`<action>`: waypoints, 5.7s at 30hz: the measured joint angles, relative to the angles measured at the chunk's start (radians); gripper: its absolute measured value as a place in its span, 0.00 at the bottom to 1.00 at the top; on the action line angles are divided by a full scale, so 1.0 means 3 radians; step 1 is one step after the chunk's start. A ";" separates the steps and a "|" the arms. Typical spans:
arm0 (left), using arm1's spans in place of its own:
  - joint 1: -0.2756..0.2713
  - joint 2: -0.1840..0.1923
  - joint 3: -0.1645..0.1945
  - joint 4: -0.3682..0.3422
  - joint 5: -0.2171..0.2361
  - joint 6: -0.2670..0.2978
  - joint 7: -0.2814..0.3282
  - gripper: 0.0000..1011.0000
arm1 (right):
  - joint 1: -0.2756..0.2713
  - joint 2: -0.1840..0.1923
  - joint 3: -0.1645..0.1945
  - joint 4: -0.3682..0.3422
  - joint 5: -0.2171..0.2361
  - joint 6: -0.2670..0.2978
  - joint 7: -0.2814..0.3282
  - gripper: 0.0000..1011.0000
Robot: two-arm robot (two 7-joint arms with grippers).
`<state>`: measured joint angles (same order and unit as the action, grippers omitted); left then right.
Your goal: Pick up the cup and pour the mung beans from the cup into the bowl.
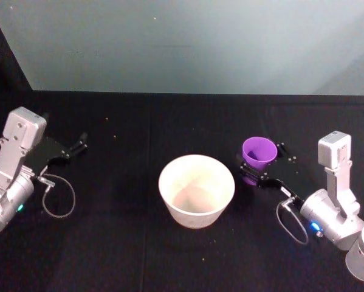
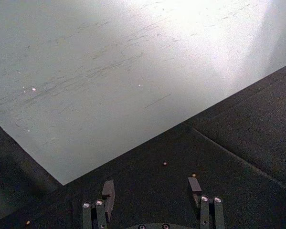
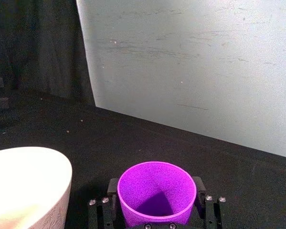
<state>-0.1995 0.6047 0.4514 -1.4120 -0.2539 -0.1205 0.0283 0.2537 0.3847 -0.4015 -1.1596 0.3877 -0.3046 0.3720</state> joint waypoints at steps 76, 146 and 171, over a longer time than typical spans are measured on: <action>0.0000 0.0000 0.0000 0.0000 0.0000 0.0000 0.0000 0.99 | -0.0274 0.0369 0.0676 -0.1634 0.0133 0.1171 -0.0276 0.74; 0.0000 0.0000 0.0000 0.0000 0.0000 0.0000 0.0000 0.99 | -0.0271 0.0368 0.0674 -0.1628 0.0133 0.1166 -0.0273 0.74; 0.0000 0.0000 0.0000 0.0000 0.0000 0.0000 0.0000 0.99 | -0.0271 0.0368 0.0674 -0.1629 0.0133 0.1166 -0.0273 0.74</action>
<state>-0.1995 0.6047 0.4514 -1.4120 -0.2539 -0.1205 0.0283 0.1723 0.4951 -0.1993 -1.6481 0.4277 0.0453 0.2902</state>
